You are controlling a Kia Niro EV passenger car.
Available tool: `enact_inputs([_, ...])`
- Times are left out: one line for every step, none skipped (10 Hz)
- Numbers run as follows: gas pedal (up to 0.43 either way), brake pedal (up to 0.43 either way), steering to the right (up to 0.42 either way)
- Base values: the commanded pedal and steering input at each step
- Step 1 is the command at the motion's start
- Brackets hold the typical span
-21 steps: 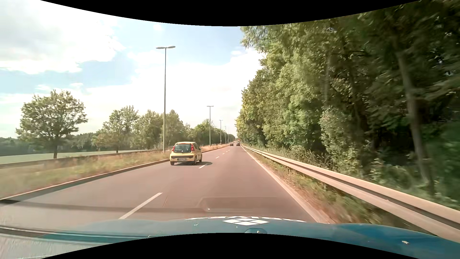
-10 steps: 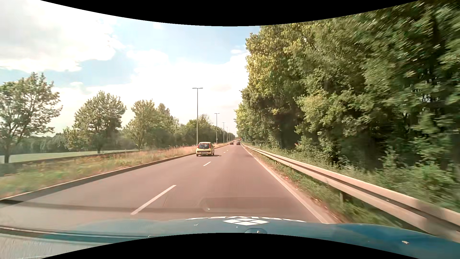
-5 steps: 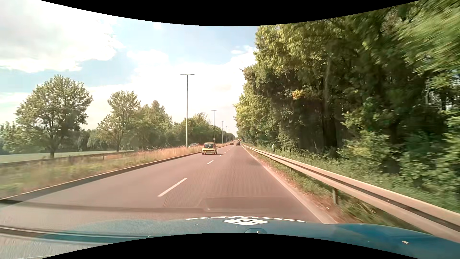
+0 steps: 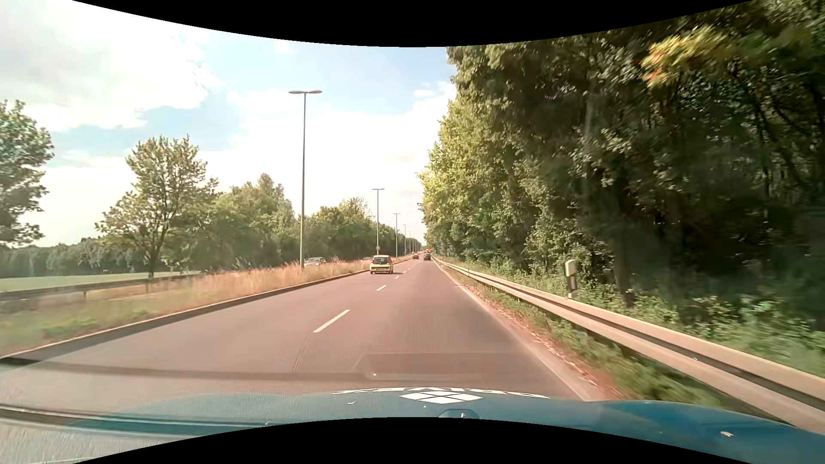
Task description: Follow the waypoints while adhering to traffic rules and regulations
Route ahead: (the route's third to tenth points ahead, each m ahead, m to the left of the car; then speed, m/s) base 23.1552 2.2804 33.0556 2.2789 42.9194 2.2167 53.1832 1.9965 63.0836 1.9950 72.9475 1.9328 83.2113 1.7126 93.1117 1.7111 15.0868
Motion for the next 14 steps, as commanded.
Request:
enact_inputs([0.169,0.000,-0.002])
enact_inputs([0.169,0.000,-0.002])
enact_inputs([0.169,0.000,-0.002])
enact_inputs([0.169,0.000,-0.002])
enact_inputs([0.169,0.000,-0.002])
enact_inputs([0.169,0.000,-0.002])
enact_inputs([0.169,0.000,-0.002])
enact_inputs([0.169,0.000,-0.002])
enact_inputs([0.169,0.000,-0.002])
enact_inputs([0.169,0.000,-0.002])
enact_inputs([0.169,0.000,-0.003])
enact_inputs([0.169,0.000,-0.003])
enact_inputs([0.169,0.000,-0.003])
enact_inputs([0.169,0.000,-0.003])
